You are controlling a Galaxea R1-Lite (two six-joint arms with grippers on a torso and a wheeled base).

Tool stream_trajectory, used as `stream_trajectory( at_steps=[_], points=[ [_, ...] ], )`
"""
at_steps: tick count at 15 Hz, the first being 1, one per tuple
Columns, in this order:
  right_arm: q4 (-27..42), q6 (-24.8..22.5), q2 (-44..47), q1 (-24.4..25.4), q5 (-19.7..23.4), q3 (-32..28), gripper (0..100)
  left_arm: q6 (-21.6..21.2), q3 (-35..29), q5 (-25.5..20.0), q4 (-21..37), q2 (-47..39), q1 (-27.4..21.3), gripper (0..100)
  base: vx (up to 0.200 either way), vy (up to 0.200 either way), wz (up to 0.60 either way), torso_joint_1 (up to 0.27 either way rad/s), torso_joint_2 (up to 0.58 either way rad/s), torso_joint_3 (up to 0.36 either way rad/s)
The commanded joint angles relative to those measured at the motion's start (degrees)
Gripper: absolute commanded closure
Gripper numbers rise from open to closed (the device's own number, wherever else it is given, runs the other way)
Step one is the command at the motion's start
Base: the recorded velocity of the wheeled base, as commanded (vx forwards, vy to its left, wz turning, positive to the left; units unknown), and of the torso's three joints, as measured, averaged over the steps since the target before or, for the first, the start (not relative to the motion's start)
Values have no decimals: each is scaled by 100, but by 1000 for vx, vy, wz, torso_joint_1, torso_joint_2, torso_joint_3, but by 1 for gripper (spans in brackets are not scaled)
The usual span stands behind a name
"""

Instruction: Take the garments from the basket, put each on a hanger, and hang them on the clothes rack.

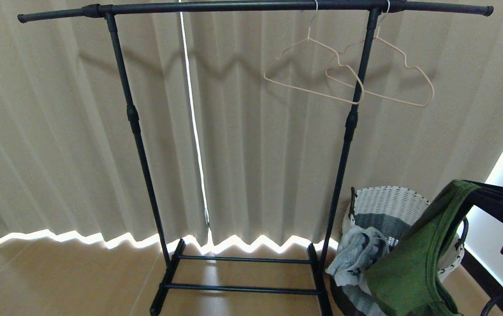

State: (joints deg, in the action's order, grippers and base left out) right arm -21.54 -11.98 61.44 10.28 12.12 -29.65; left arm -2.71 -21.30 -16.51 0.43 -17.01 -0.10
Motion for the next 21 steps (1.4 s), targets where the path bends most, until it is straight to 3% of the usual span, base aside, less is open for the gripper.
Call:
stream_trajectory(
  at_steps=[1, 3, 4, 6, 8, 11, 16, 21],
  points=[
    [256, 188, 351, 669, 1, -656, 100, -81, -1078, -90, -271, -2114, -500, 0, 0, 0, 0, 0, 0, 0],
    [273, 355, 518, 950, 10, -955, 100, -63, -1465, -28, -755, -2940, -1089, 0, 0, 0, 0, 0, 0, 0],
    [273, 355, 518, 950, 10, -955, 100, -63, -1465, -28, -755, -2940, -1089, 0, 0, 0, 0, 0, 0, 0],
    [256, 618, 1001, 1011, 142, -1272, 100, -63, -1720, 209, -1405, -4241, -1783, 0, 0, 0, 0, 0, 0, 0],
    [194, 776, 1300, 1152, 212, -1430, 100, -55, -1781, 719, -2003, -5102, -2311, 0, 0, 0, 0, 0, 0, 0],
    [185, 1172, 1546, 1583, 238, -1693, 100, -2, -2001, 1615, -2802, -6605, -3550, 0, 0, 0, 0, 0, 0, 0],
    [-87, 1286, 1749, 1925, 230, -1755, 100, 780, -2643, 1826, -3084, -7651, -4991, 0, 0, 0, 0, 0, 0, 0],
    [-87, 1400, 1749, 1943, 230, -1711, 100, 1290, -3223, 2292, -3690, -8829, -5624, 0, 0, 0, 0, 0, 0, 0]
  ],
)
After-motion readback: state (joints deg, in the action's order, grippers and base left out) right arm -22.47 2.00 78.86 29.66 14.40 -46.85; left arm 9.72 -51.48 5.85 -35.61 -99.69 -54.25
